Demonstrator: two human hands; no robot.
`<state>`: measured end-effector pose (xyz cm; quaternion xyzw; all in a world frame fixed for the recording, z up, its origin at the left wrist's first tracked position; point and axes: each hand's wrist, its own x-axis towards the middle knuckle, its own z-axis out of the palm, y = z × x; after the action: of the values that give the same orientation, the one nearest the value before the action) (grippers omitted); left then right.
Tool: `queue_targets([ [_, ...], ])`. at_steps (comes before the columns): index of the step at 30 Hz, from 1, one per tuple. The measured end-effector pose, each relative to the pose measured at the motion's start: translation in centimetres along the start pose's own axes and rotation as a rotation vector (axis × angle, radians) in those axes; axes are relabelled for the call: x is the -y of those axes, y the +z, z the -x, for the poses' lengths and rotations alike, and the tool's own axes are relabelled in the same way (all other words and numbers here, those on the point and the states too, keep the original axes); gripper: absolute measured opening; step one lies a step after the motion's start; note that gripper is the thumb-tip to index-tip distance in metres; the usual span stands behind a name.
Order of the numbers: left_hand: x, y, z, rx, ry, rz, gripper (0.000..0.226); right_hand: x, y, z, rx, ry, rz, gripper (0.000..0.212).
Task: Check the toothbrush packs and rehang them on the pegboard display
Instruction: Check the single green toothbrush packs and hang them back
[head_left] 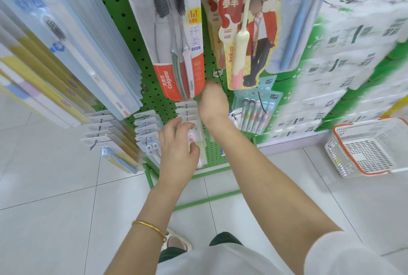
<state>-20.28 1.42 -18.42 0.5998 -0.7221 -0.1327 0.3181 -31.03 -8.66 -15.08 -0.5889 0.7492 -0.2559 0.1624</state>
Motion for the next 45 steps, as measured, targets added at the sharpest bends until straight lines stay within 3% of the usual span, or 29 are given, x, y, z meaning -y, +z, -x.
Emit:
queue_targets([
  [9,-0.8,-0.1,1.4,-0.031,-0.059,0.112,0.041,-1.2,-2.3,5.8,-0.118,-0.025,-0.055,0.01],
  [15,-2.8,-0.8,1.5,-0.109,-0.095,0.363,0.035,-3.9,-4.8,8.9,-0.199,-0.135,-0.149,0.016],
  [20,-5.1,-1.0,1.5,-0.028,-0.197,0.605,0.028,-6.1,-7.1,9.9,-0.129,-0.202,-0.357,0.01],
  [25,-6.6,-0.8,1.9,0.191,-0.126,0.793,0.011,-6.9,-8.2,10.9,0.024,-0.11,-0.7,0.021],
  [30,-6.2,0.1,1.9,0.222,-0.173,0.768,0.017,-7.4,-7.9,11.3,0.017,-0.013,-0.839,0.019],
  [36,-6.5,-0.2,1.0,0.072,-0.312,0.9,0.02,-8.9,-5.6,13.4,0.189,-0.012,-0.705,0.026],
  [39,-6.7,0.0,0.9,0.063,-0.285,0.878,0.019,-9.1,-4.5,14.0,0.173,-0.037,-0.728,0.032],
  [45,-6.0,1.6,2.4,0.248,-0.177,0.765,0.024,-9.5,-5.0,13.5,0.04,0.073,-0.874,0.029],
])
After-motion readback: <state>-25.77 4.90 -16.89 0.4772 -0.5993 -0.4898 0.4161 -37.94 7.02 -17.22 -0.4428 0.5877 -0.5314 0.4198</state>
